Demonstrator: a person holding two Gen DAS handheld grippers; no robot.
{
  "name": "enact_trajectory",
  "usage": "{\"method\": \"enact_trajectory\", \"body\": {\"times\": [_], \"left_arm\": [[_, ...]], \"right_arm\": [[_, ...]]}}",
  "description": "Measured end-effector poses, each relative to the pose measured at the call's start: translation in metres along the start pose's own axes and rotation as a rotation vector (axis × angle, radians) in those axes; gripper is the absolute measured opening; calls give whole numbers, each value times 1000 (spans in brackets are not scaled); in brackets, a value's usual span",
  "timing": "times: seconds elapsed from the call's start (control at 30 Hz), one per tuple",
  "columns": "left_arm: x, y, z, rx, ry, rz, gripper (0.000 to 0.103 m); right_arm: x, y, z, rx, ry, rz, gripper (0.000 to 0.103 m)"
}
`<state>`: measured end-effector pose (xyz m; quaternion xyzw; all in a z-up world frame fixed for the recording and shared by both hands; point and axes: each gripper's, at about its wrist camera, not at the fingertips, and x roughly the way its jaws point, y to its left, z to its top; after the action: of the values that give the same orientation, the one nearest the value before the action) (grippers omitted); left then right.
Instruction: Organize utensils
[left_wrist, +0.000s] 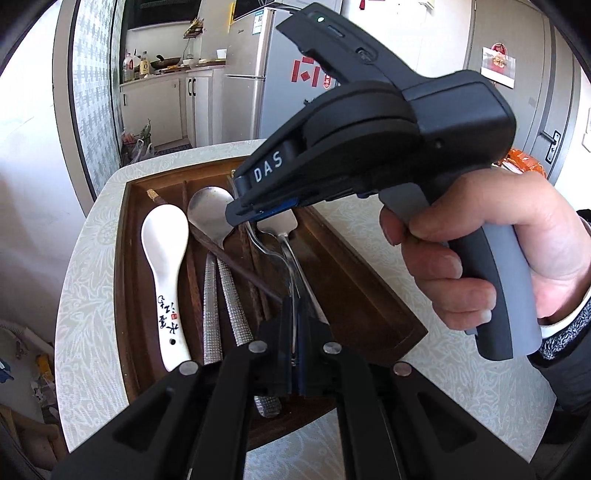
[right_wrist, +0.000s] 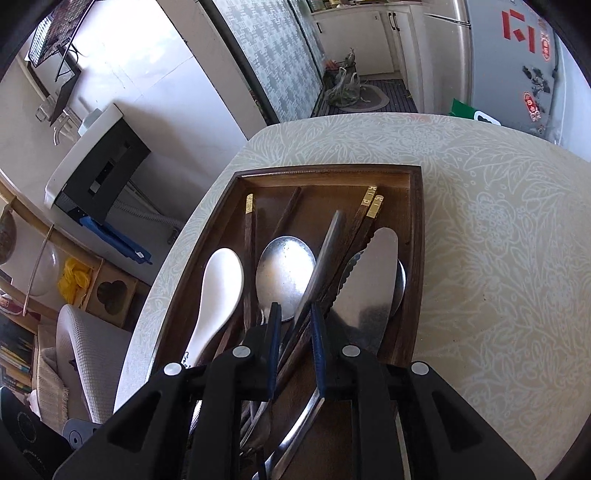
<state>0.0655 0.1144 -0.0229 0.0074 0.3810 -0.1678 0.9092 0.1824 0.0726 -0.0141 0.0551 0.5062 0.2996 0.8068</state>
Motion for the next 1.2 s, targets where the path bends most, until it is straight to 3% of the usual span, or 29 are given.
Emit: {"method": "enact_trajectory", "body": {"times": [0.1, 0.17, 0.2, 0.23, 0.37, 0.43, 0.47, 0.67, 0.9, 1.2], "left_arm": [[-1, 2, 0, -13, 1, 8, 4], [-3, 0, 1, -9, -3, 36, 20], [-6, -1, 2, -12, -12, 48, 54], [-10, -2, 1, -16, -32, 53, 73], [-32, -9, -3, -5, -88, 37, 79], [-40, -13, -7, 10, -112, 72, 90], [-46, -15, -11, 19, -128, 87, 92], [-66, -18, -25, 43, -204, 135, 100], [-74, -16, -31, 25, -250, 171, 100], [-85, -30, -36, 107, -307, 136, 100]], "right_arm": [[-7, 0, -2, 2, -2, 12, 30], [-14, 3, -6, -16, -6, 21, 48], [-19, 3, -8, -23, -13, 19, 53], [-25, 3, -12, -35, -24, 16, 59], [-51, -1, -32, -68, -81, 35, 73], [-66, -5, -46, -97, -132, 44, 81], [-74, -6, -54, -121, -166, 38, 87], [-120, -13, -109, -265, -366, -26, 96], [-149, -18, -164, -384, -573, -123, 100], [-156, -34, -181, -359, -606, -122, 100]]}}
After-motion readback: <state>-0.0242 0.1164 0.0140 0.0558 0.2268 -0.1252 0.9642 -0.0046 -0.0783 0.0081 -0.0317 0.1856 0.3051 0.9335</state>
